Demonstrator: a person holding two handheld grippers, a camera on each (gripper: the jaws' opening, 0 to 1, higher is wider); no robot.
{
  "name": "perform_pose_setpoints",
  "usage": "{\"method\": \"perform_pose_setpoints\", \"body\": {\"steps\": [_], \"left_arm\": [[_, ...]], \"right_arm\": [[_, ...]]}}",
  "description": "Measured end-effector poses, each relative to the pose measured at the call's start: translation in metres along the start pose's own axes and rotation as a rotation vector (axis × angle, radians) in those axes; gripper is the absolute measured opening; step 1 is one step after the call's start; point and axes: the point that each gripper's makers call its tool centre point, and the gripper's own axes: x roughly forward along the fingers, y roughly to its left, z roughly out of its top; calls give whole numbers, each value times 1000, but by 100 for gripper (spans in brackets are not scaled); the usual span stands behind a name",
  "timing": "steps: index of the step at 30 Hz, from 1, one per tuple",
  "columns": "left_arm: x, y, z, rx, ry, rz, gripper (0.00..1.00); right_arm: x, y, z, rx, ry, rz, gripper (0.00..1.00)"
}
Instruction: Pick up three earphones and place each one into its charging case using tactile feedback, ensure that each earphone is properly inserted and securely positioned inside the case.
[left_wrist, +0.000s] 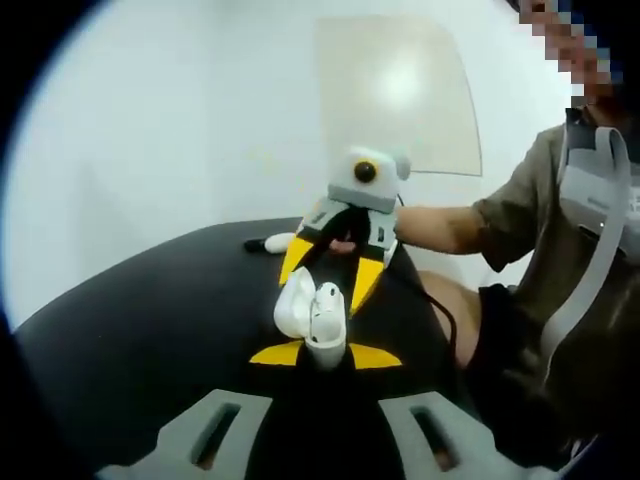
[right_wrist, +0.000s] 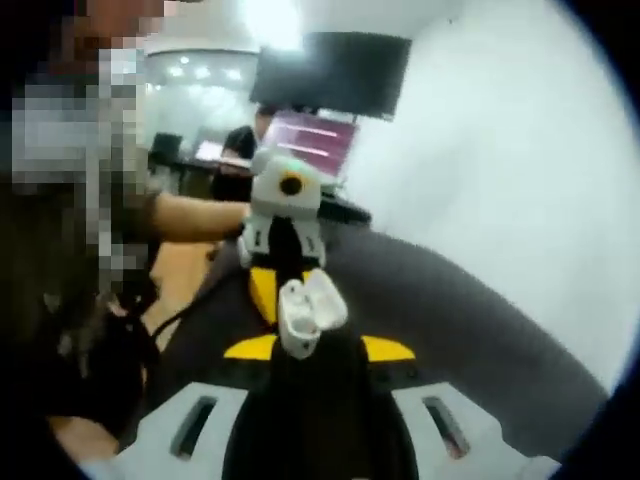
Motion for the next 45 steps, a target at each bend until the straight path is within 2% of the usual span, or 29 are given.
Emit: {"method": "perform_pose_setpoints", "body": {"steps": [4, 8, 17, 34, 38, 40, 44, 45], "left_arm": [[0, 0, 0, -3, 2, -3, 13], [0, 0, -1, -8, 5, -6, 13], [1, -1, 0, -33, 9, -11, 13], [1, -2, 1, -36, 11, -12, 13], [1, -2, 1, -33, 10, -8, 13], [1, -2, 0, -34, 14, -8, 13], [2, -2, 0, -34, 12, -8, 13], [2, -2, 0, -36, 12, -8, 13]], "right_arm": [[6, 2, 11, -62, -41, 3, 31], [8, 6, 15, -115, -38, 20, 29], [5, 11, 19, -231, -31, -3, 27], [-1, 14, 25, -322, -31, -3, 22], [-2, 13, 28, -342, -45, -11, 15], [-3, 13, 28, -350, -47, -13, 15], [-5, 13, 27, -324, -47, -5, 16], [-4, 17, 24, -310, -34, 17, 16]]}}
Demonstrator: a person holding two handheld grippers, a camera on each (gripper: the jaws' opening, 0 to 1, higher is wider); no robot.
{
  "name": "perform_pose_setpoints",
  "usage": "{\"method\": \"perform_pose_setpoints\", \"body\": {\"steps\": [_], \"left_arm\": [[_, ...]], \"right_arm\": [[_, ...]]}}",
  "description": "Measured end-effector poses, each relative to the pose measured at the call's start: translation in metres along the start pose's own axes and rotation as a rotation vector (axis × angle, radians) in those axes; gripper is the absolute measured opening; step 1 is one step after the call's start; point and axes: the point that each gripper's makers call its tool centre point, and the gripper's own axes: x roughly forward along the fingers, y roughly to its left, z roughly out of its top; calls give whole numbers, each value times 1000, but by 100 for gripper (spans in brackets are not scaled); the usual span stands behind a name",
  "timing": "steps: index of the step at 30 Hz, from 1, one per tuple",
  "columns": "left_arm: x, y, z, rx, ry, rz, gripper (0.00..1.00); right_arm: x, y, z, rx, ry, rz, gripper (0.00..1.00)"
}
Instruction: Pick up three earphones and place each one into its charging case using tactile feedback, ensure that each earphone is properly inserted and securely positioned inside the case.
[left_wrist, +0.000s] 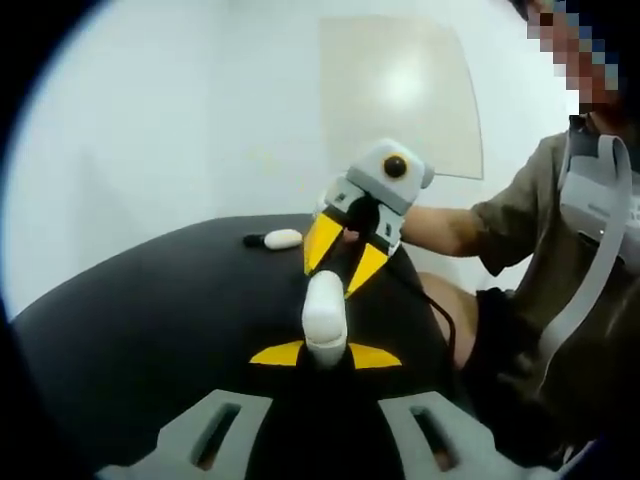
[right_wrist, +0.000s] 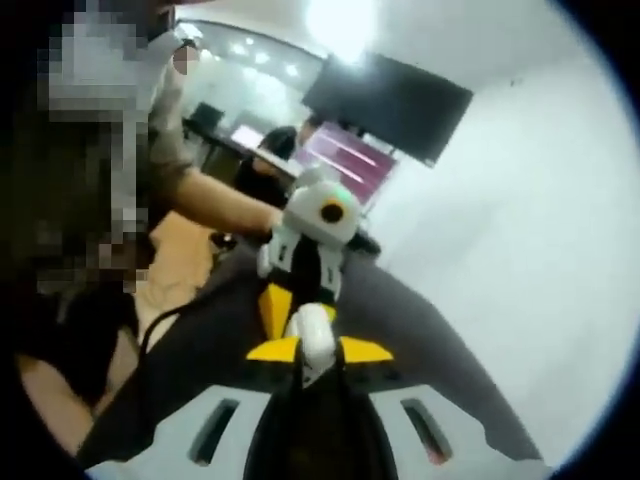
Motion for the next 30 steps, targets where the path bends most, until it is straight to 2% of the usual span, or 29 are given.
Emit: {"method": "perform_pose_setpoints", "body": {"steps": [2, 12, 17, 19, 21, 23, 26, 28, 30], "left_arm": [[0, 0, 0, 4, 1, 2, 13], [0, 1, -1, 6, -1, 2, 13], [0, 1, -1, 18, -3, 5, 13], [0, 1, -1, 26, -2, 6, 13], [0, 1, -2, 37, -1, 9, 13], [0, 5, 0, 85, -15, 37, 16], [-1, 11, 6, 183, -46, 91, 27], [-2, 12, 8, 224, -58, 108, 31], [-2, 12, 7, 229, -55, 114, 33]], "right_arm": [[1, 1, 0, 12, -3, 6, 19], [2, 0, -3, 9, 4, -3, 19], [4, -3, -7, 55, 8, -14, 19], [9, -1, -14, 109, 24, -7, 19], [10, -1, -11, 216, -7, 4, 18], [8, -3, -13, 322, -10, 18, 17], [10, -9, -17, 480, -33, 20, 18], [11, -13, -20, 548, -43, 18, 18], [13, -16, -22, 583, -37, 19, 18]]}}
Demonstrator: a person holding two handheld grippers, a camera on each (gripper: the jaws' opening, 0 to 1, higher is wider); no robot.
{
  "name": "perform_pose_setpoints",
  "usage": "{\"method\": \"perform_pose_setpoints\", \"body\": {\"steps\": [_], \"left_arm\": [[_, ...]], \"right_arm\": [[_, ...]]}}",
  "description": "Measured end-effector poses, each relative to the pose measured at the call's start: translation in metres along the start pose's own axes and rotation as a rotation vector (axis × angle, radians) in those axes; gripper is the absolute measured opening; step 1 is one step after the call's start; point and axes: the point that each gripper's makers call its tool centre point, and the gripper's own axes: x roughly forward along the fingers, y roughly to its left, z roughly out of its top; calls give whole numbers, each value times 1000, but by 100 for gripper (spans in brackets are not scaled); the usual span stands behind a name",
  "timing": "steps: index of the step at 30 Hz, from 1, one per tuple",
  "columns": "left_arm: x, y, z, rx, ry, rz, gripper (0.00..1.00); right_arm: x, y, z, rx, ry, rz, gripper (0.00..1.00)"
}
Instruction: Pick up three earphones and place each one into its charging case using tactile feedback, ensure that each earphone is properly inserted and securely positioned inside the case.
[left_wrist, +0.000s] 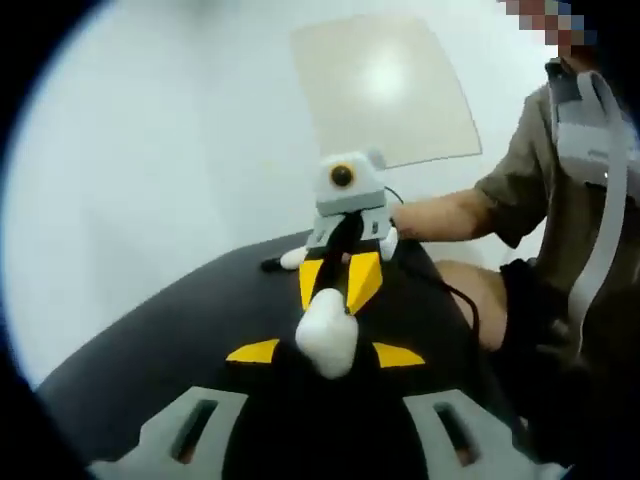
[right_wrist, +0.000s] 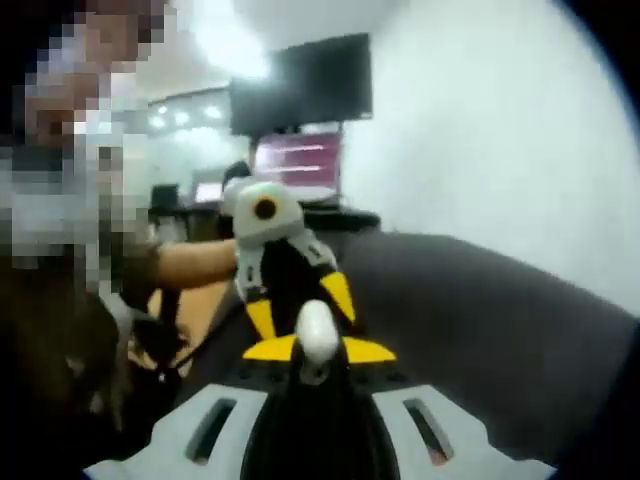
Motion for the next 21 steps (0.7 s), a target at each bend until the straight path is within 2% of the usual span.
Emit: {"method": "perform_pose_setpoints", "body": {"steps": [2, 5, 7, 12, 15, 18, 21], "left_arm": [[0, 1, 0, 5, 0, 3, 33], [0, 2, 0, 14, -3, 12, 34], [0, 4, -1, 6, -1, 16, 36], [0, 5, -1, -4, -1, 19, 36], [1, 6, -2, -19, 4, 21, 36], [1, 6, -2, -25, 5, 21, 36], [1, 6, -2, -25, 5, 20, 36]], "right_arm": [[1, -2, -1, 40, 0, 3, 18], [3, -8, -7, 161, 17, 6, 20], [4, -14, -10, 203, 31, 1, 22], [5, -8, -10, 123, 33, -6, 25], [6, -5, -15, 18, 66, -22, 29], [8, -4, -21, -125, 119, -52, 30], [8, -4, -19, -169, 113, -68, 32]]}}
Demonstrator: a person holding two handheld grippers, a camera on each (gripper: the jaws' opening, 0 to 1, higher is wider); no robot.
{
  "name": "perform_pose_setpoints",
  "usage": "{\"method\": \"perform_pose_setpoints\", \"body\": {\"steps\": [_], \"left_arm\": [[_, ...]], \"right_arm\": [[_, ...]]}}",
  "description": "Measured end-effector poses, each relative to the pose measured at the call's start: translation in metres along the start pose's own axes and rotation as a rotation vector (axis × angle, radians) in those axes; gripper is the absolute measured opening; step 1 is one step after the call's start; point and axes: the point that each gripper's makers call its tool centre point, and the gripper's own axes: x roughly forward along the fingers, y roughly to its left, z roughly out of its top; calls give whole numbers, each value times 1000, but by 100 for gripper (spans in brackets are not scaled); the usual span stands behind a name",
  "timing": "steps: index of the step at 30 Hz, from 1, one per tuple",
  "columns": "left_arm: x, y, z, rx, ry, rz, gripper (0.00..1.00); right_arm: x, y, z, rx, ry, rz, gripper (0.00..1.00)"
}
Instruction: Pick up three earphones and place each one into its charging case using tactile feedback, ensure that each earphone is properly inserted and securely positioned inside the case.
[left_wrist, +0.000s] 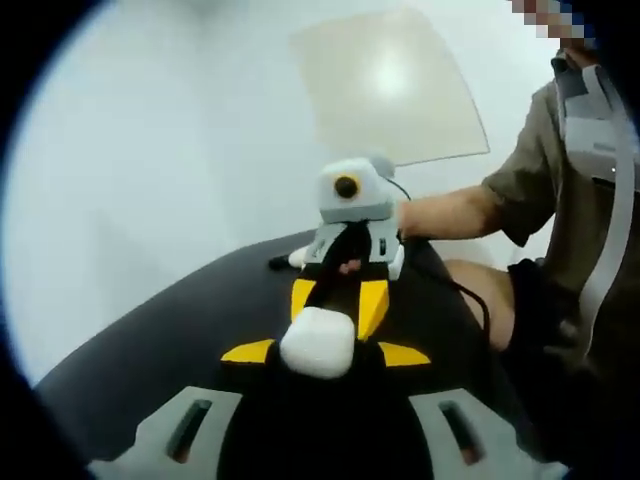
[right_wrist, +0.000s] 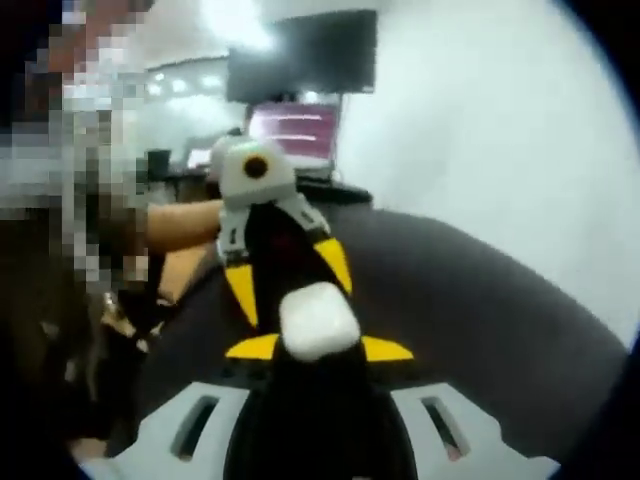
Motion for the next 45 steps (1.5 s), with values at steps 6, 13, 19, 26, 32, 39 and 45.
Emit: {"method": "perform_pose_setpoints", "body": {"steps": [6, 13, 19, 26, 32, 39, 45], "left_arm": [[1, -1, 0, -12, 2, -3, 35], [-5, 5, 15, -56, -76, 11, 36], [-24, 35, 39, -146, -229, 119, 37], [-52, 80, 46, -180, -316, 357, 36], [-65, 93, 50, -212, -368, 412, 33], [-59, 90, 47, -196, -340, 398, 33], [-56, 87, 45, -191, -326, 388, 33]], "right_arm": [[-2, -4, 0, -16, -2, -15, 35], [3, -7, 1, 11, 13, 12, 38], [9, -6, 2, 32, 11, 16, 43], [15, -8, 4, 53, 19, -15, 44], [18, -6, 0, 121, 61, -41, 36], [10, 3, 15, -195, 36, -221, 33], [8, 9, 21, -435, 104, -259, 32]]}}
